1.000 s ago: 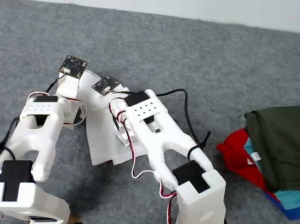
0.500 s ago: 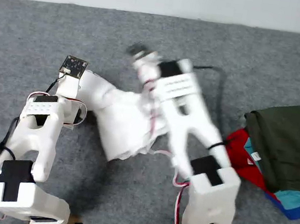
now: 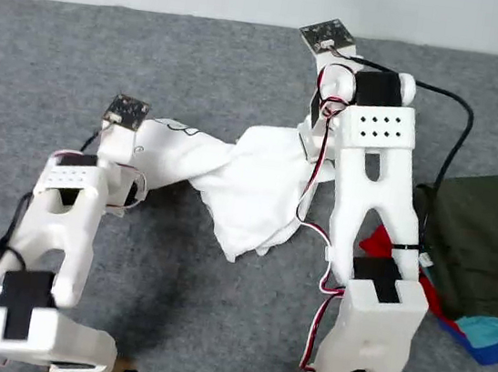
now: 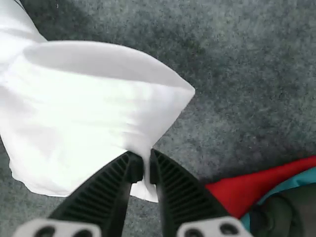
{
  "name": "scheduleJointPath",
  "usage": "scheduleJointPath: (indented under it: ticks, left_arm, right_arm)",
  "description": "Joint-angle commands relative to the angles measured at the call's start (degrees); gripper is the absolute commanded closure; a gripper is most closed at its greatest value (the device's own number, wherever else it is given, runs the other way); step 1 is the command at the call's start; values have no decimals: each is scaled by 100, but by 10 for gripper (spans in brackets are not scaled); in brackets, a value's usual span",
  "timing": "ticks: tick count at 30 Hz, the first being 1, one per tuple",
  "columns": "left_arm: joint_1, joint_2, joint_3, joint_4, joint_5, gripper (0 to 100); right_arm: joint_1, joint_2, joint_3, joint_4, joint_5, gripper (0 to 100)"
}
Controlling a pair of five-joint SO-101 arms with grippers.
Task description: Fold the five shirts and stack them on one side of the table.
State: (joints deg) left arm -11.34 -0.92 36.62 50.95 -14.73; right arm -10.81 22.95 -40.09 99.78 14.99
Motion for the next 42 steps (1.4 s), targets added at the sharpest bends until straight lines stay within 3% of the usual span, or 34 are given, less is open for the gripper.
scheduleJointPath:
  ticks: [1, 5, 8, 17, 23, 26, 31, 36, 42]
  left_arm:
    - [26, -1064, -708, 1002, 35, 986]
    - [334, -2444, -1174, 1987, 0, 985]
    - [607, -3481, -1297, 2163, 0, 985]
    - [633, -5248, 101, 721, 9, 985]
    - [378, -4703, 1103, -299, 53, 984]
    - [290, -4185, 699, 105, 167, 928]
    - [290, -3305, -620, 1284, 985, 737]
    - [255, -2673, -1552, 2004, 1090, 736]
    - [281, -2251, -1719, 2145, 1090, 732]
  right_arm:
    - [136, -277, -255, 75, -9, 989]
    - [163, -760, -264, 84, 0, 989]
    - [154, -1200, -264, 84, 0, 989]
    - [136, -2747, -237, 75, 0, 989]
    - [171, -3732, -229, 75, 9, 989]
    - [171, -3837, -220, 171, 9, 989]
    - [163, -3749, 26, 233, 9, 989]
    - [163, -3705, 422, 233, 9, 989]
    - [163, -3741, 809, 233, 9, 989]
